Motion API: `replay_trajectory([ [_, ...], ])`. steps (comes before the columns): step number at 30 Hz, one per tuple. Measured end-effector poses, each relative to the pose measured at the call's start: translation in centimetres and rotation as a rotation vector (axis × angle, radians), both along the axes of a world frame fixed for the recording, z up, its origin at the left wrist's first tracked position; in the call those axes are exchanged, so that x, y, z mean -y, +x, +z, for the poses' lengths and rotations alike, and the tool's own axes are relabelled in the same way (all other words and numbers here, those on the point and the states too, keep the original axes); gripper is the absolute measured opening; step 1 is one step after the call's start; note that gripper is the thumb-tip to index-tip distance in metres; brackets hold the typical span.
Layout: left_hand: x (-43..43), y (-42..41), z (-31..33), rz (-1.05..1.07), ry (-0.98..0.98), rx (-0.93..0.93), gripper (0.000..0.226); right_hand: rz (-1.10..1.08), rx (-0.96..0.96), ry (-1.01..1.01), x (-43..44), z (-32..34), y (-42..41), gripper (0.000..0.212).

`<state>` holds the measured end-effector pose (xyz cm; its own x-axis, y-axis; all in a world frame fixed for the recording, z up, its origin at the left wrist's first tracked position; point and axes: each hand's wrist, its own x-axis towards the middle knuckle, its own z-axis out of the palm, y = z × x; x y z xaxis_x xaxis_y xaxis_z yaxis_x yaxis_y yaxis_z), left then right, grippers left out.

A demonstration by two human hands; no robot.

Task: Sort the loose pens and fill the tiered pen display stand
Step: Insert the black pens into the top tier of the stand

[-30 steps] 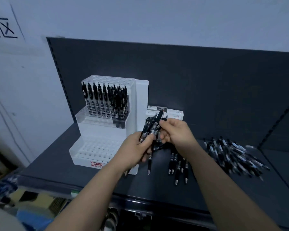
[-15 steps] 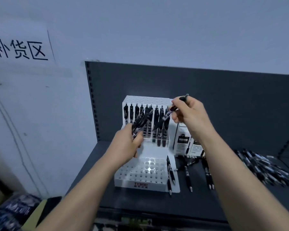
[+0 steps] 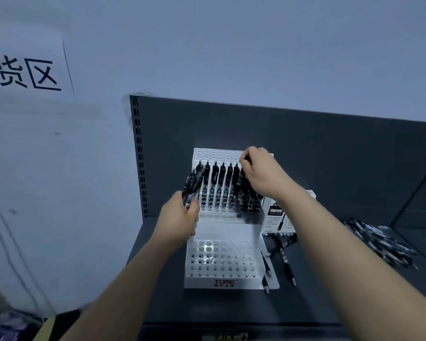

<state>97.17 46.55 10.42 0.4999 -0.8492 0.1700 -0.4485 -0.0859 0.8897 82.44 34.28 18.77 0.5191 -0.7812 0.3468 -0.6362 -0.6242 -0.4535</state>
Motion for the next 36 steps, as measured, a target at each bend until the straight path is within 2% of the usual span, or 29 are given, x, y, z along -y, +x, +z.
replay_trajectory([
  [5,0.9,0.7,-0.2,-0.025,0.011,0.016,0.023,-0.078,-0.064,-0.055,1.0,0.1,0.2,0.019],
  [9,1.4,0.7,-0.4,-0.038,-0.027,-0.039,0.023,-0.135,-0.029,-0.058,1.0,-0.4,0.1,0.020],
  [14,1.4,0.8,-1.2,-0.016,-0.115,-0.076,0.028,-0.168,-0.141,-0.172,1.0,-1.3,1.4,0.013],
  [22,1.2,0.7,-1.9,-0.034,-0.182,-0.119,0.029,-0.224,-0.219,-0.367,1.5,-1.8,1.5,0.027],
  [28,1.0,0.3,-1.9,-0.066,-0.186,-0.128,0.029,-0.201,-0.206,-0.310,1.8,-1.8,1.3,0.027],
  [33,0.7,-0.6,-1.4,-0.117,-0.257,-0.104,0.026,-0.040,0.096,-0.198,0.2,-0.8,1.0,0.022],
  [36,0.9,-1.3,-1.0,-0.170,-0.292,-0.106,0.021,0.065,0.160,0.010,-0.8,-0.3,0.9,0.025],
])
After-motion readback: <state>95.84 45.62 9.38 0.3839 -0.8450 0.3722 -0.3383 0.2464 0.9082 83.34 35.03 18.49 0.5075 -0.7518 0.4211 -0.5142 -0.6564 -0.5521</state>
